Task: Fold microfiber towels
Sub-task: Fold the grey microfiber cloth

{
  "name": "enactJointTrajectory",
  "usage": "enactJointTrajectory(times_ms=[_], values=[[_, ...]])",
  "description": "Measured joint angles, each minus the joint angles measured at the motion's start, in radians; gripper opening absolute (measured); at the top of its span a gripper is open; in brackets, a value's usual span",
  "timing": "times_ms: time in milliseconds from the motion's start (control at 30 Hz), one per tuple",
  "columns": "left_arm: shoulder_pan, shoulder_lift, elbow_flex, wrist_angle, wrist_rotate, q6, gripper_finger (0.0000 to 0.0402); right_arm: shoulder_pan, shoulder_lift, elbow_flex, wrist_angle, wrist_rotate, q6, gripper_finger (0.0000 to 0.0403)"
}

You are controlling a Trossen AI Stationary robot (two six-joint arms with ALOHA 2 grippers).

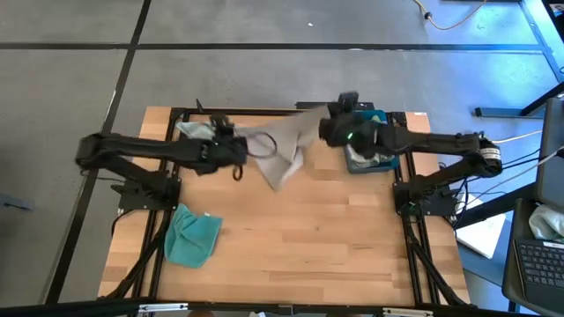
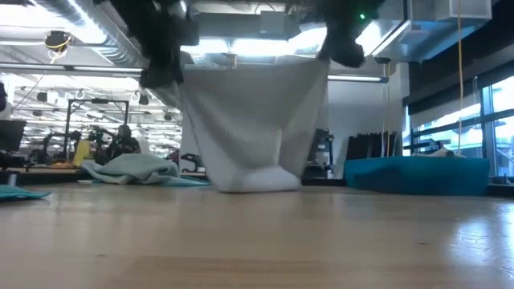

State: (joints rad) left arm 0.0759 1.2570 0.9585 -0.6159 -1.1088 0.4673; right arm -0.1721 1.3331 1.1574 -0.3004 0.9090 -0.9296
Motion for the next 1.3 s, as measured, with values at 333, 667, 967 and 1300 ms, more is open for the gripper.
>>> enactJointTrajectory(times_ms=[333,667,967,1300], values=[[-0.016,-0.228,0.065,0.159,0.0,0.195,0.0,-0.081,-0.065,0.145,0.031,-0.235,-0.104,0.0003],[-0.31,-0.16,0.068,-0.035,0.01,-0.143,0.0,0.087,-0.079,0.147,-0.564,-0.306,0.283,0.0003],[-0.618,-0.119,0.069,-0.107,0.323,-0.642,0.0,0.348,-0.137,0.143,-0.83,-0.803,0.781,0.0004],[-0.746,0.138,0.069,-0.044,0.658,-0.856,0.0,0.576,-0.136,-0.125,-0.555,-1.035,1.05,0.0007]])
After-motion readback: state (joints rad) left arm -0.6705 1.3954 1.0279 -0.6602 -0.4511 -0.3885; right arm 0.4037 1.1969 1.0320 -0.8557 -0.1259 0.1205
